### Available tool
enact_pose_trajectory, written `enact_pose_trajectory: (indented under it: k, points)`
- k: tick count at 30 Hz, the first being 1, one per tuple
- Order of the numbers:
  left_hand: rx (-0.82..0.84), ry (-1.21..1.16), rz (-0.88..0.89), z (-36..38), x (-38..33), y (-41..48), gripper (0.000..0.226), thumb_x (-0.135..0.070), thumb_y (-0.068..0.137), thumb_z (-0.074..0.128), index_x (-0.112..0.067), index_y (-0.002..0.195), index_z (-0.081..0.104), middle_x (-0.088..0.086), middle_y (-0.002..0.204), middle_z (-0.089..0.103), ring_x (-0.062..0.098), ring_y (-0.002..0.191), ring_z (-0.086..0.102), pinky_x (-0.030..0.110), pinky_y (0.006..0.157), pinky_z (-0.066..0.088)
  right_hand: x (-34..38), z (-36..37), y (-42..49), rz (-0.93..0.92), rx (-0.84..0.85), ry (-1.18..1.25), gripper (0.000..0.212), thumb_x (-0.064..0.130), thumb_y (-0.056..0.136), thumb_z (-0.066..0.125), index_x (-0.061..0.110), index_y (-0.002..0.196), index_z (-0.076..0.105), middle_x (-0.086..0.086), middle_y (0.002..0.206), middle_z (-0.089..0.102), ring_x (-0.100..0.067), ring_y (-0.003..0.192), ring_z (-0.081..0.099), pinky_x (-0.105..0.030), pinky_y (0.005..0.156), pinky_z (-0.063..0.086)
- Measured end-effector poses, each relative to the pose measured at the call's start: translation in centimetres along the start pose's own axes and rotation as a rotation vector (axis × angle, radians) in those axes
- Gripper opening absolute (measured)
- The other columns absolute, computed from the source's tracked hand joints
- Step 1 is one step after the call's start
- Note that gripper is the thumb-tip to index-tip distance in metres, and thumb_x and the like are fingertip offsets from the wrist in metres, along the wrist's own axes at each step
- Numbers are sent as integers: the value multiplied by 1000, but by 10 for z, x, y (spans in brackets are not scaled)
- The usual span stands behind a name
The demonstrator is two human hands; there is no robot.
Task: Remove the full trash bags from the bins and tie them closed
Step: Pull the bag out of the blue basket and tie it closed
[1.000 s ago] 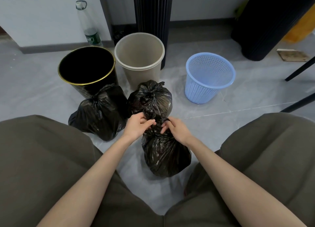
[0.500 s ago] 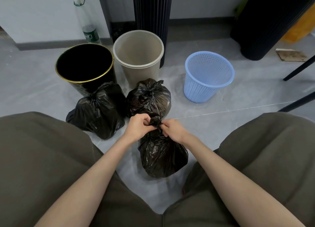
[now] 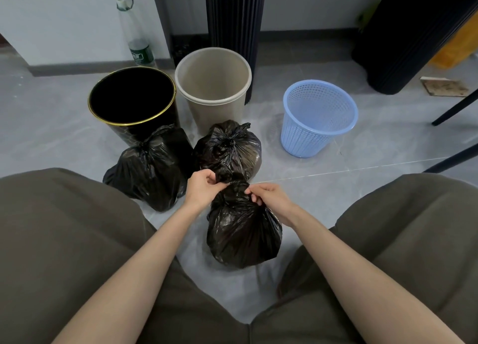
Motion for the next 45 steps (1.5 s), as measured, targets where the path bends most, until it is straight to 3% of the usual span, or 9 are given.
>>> enact_pose_trajectory:
  k: [4, 11, 18, 21, 26, 30, 36, 39, 45]
  points:
    - [99, -19, 53, -1, -9, -1, 25, -27, 68, 82, -6, 78, 72, 10, 81, 74, 26, 83, 70, 42, 81, 56, -6, 4, 5, 85, -174, 111, 25, 14, 92, 54, 15, 75, 71, 5, 57, 54, -4, 57, 44, -14, 64, 39]
    - [199, 82, 57, 10, -19, -4, 47, -43, 79, 70, 3, 71, 68, 13, 70, 71, 20, 70, 67, 37, 78, 52, 1, 13, -1, -133, -99, -146, 44, 18, 92, 56, 31, 51, 65, 6, 61, 63, 7, 62, 54, -9, 67, 39]
    - [286, 181, 200, 7, -38, -3, 23, -29, 84, 67, -10, 73, 74, -7, 57, 67, -2, 53, 52, 19, 57, 42, -2, 18, 0, -201, 29, -137, 39, 34, 92, 59, 18, 58, 68, -19, 77, 66, -20, 81, 61, -35, 87, 44]
    - [291, 275, 254, 8, -40, 1, 37, -34, 83, 66, 0, 69, 68, 9, 66, 69, 14, 58, 56, 35, 65, 47, 1, 22, -3, -185, 98, -107, 35, 30, 91, 60, 21, 59, 70, -27, 96, 67, -31, 103, 63, -40, 104, 39]
    - [265, 276, 253, 6, -46, 3, 40, -30, 87, 63, 8, 72, 66, -10, 48, 61, -2, 43, 46, 11, 47, 34, 12, 22, -14, -102, 232, -64, 28, 24, 93, 59, 12, 69, 69, -6, 99, 70, 19, 98, 52, -6, 93, 32]
    - [305, 131, 164, 2, -43, 9, 31, -26, 88, 62, -1, 71, 68, -13, 64, 70, -1, 49, 57, 20, 56, 51, 18, 21, -17, -82, 287, -103, 33, 32, 94, 57, 15, 66, 66, 14, 91, 70, 16, 105, 50, -16, 103, 31]
    - [249, 5, 137, -7, -41, 9, 19, -26, 91, 58, -17, 78, 68, -11, 74, 64, 1, 70, 56, 17, 72, 42, 27, 22, -20, -87, 209, -96, 40, 33, 98, 49, 0, 85, 68, 21, 72, 67, 15, 68, 56, -2, 65, 39]
    - [251, -167, 2, -8, -30, 6, 21, -28, 96, 50, -22, 113, 60, -7, 101, 64, 3, 93, 55, 18, 83, 40, 29, 20, -19, -65, 161, -66, 38, 33, 101, 40, 10, 88, 67, 14, 62, 59, 7, 49, 46, -11, 55, 33]
    - [532, -111, -140, 4, -14, -7, 51, 3, 88, 40, -12, 137, 44, 5, 138, 47, 10, 124, 39, 20, 93, 29, 32, 7, -10, -9, 63, 73, 33, 26, 100, 39, 19, 85, 68, 7, 69, 60, 0, 57, 43, -15, 52, 33]
Point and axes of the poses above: each hand's wrist, its own y-axis towards the middle knuckle, its own z-axis out of the palm, x = y × z, the point moved 2 cm from there along y, towards the middle knuckle
